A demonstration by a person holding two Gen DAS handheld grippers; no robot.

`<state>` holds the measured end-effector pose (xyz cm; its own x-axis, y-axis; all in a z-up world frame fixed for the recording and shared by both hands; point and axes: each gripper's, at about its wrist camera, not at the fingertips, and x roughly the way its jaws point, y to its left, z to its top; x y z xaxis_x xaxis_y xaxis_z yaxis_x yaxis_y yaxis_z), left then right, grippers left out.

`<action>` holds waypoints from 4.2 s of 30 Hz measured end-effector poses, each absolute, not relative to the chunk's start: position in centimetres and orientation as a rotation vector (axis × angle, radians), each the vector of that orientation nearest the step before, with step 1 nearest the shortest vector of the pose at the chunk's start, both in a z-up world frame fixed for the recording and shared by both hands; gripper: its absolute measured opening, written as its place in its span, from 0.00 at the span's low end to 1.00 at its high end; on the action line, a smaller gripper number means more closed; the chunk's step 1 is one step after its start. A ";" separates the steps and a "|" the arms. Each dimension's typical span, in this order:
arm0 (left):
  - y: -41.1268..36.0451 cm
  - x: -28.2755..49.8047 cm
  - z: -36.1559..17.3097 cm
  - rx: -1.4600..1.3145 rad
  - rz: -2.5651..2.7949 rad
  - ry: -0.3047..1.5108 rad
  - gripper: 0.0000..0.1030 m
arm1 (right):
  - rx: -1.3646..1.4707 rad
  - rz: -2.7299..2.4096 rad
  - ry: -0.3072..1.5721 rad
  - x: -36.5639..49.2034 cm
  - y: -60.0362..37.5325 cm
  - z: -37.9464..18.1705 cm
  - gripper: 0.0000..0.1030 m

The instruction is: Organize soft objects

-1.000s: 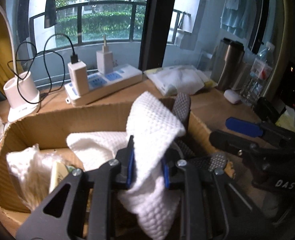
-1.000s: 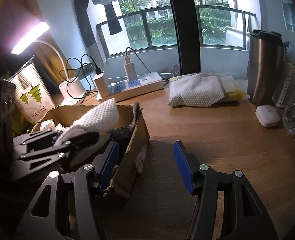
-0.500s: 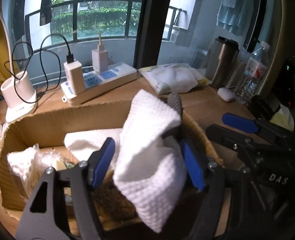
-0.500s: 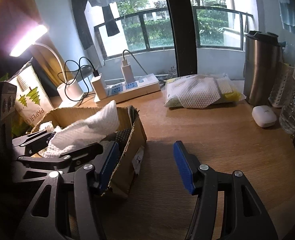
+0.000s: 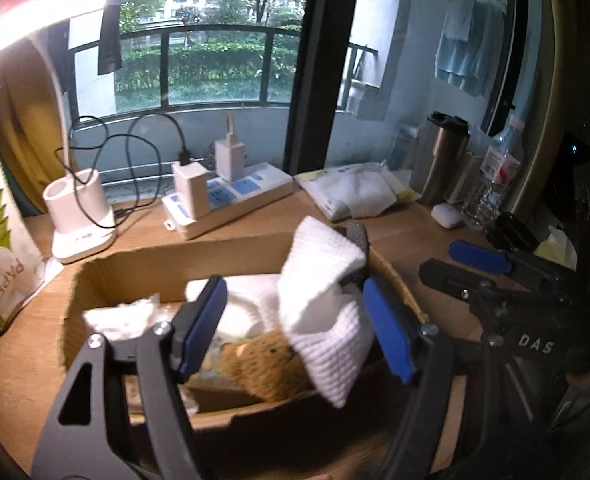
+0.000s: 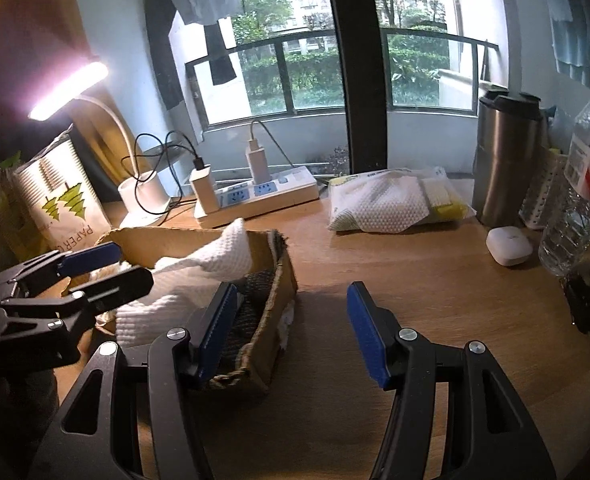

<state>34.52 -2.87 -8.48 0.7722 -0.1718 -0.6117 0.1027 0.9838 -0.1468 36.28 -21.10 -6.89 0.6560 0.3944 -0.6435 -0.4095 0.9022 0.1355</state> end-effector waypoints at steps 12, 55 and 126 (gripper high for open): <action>0.3 29.8 -6.5 -0.134 -0.125 0.601 0.71 | -0.077 0.465 0.674 32.7 -18.3 -4.3 0.59; 3.8 11.1 -0.7 -0.140 -0.102 0.394 0.80 | -0.153 0.439 0.470 15.3 -16.2 2.2 0.59; 2.7 8.4 9.7 -0.021 0.058 0.172 0.99 | -0.102 0.356 0.266 12.5 -19.8 11.7 0.97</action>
